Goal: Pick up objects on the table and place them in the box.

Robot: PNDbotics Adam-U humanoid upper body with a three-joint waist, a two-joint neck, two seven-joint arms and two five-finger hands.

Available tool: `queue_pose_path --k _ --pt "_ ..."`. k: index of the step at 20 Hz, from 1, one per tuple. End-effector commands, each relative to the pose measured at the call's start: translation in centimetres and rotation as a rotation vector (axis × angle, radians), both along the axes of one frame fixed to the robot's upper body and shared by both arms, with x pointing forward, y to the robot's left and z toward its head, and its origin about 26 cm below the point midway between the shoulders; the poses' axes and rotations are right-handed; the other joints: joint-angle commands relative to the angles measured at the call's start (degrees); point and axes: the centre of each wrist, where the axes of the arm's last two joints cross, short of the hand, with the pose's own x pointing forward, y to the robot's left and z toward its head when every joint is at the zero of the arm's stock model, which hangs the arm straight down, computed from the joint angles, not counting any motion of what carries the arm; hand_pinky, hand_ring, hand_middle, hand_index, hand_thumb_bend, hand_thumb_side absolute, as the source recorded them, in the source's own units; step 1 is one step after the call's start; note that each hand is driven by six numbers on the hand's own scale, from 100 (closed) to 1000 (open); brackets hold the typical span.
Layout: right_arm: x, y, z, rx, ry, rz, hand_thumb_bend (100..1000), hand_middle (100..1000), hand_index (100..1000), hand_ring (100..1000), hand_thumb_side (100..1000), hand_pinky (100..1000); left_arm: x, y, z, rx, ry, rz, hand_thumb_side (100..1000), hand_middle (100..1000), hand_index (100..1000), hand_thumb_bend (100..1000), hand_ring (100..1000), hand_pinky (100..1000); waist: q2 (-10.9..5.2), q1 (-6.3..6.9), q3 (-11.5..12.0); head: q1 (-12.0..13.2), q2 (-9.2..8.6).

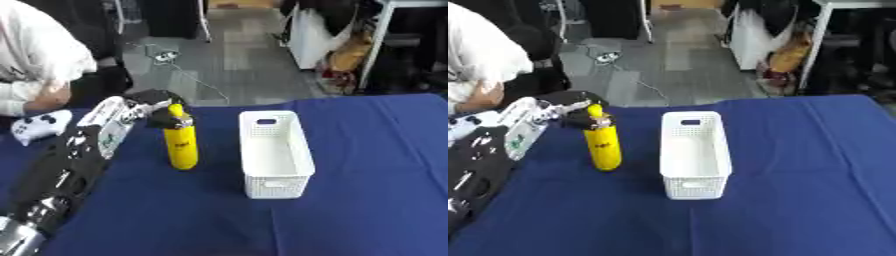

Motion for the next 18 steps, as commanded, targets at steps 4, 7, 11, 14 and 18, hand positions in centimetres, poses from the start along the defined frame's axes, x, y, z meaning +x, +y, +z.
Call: queue_pose_path --k 4,7,11,14,18 --pt "-0.2 0.0 0.8 -0.009 -0.028 0.005 150 215 363 216 794 100 0.4 0.5 1.1 -0.059 -0.032 0.025 1000 869 961 293 738 618 -0.53 -0.16 0.0 0.5 -0.87" --pt "-0.2 0.0 0.8 -0.009 -0.028 0.006 150 215 363 216 794 100 0.5 0.5 1.0 -0.066 -0.034 0.030 1000 869 961 292 738 617 -0.51 -0.20 0.0 0.6 -0.92" --pt "-0.2 0.0 0.8 -0.009 -0.028 0.006 151 215 363 216 795 100 0.7 0.6 0.8 -0.071 -0.038 0.043 1000 868 960 287 736 613 -0.48 -0.24 0.0 0.8 -0.96" --pt "-0.2 0.0 0.8 -0.008 -0.029 0.007 150 215 364 216 794 100 0.8 0.7 0.6 -0.069 -0.036 0.053 1000 868 958 286 738 616 -0.45 -0.24 -0.1 0.8 -1.02" --pt "-0.2 0.1 0.8 -0.007 -0.030 0.009 150 215 364 216 794 100 0.8 0.7 0.3 -0.059 -0.033 0.059 1000 868 954 291 741 620 -0.41 -0.24 -0.2 0.9 -1.08"
